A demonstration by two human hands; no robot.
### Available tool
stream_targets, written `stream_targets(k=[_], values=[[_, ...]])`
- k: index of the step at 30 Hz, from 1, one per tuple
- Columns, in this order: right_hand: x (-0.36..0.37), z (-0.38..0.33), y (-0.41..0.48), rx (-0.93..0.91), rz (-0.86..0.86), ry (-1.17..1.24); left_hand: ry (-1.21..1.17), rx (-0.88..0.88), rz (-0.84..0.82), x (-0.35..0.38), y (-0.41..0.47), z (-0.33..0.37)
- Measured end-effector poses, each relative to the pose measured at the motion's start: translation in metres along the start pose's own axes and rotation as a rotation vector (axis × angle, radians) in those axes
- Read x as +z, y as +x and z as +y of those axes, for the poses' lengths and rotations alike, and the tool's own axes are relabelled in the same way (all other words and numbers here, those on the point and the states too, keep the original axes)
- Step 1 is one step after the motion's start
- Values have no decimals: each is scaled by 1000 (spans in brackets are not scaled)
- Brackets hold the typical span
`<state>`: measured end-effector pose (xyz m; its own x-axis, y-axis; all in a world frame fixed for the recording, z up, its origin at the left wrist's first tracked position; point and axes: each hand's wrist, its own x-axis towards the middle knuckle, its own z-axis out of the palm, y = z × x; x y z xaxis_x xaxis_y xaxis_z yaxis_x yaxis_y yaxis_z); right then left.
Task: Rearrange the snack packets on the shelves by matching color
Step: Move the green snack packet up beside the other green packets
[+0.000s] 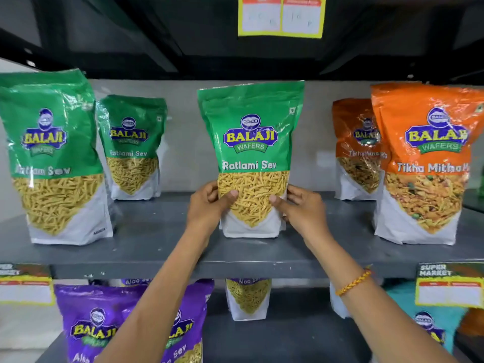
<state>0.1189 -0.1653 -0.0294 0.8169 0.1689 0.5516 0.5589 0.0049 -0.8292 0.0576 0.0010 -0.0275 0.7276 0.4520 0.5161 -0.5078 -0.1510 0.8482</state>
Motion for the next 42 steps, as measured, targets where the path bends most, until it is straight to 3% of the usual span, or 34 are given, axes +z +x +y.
stream_targets(k=[9, 16, 20, 42], values=[[-9, -3, 2, 137, -94, 14, 68, -42, -128, -11, 3, 6], [-12, 4, 8, 211, -217, -111, 232, -117, -259, -18, -1, 1], [-11, 6, 1, 276, -264, -149, 271, -117, -209, -17, -6, 2], [-10, -7, -25, 202, -225, -338, 330, -135, -167, -14, -34, 16]])
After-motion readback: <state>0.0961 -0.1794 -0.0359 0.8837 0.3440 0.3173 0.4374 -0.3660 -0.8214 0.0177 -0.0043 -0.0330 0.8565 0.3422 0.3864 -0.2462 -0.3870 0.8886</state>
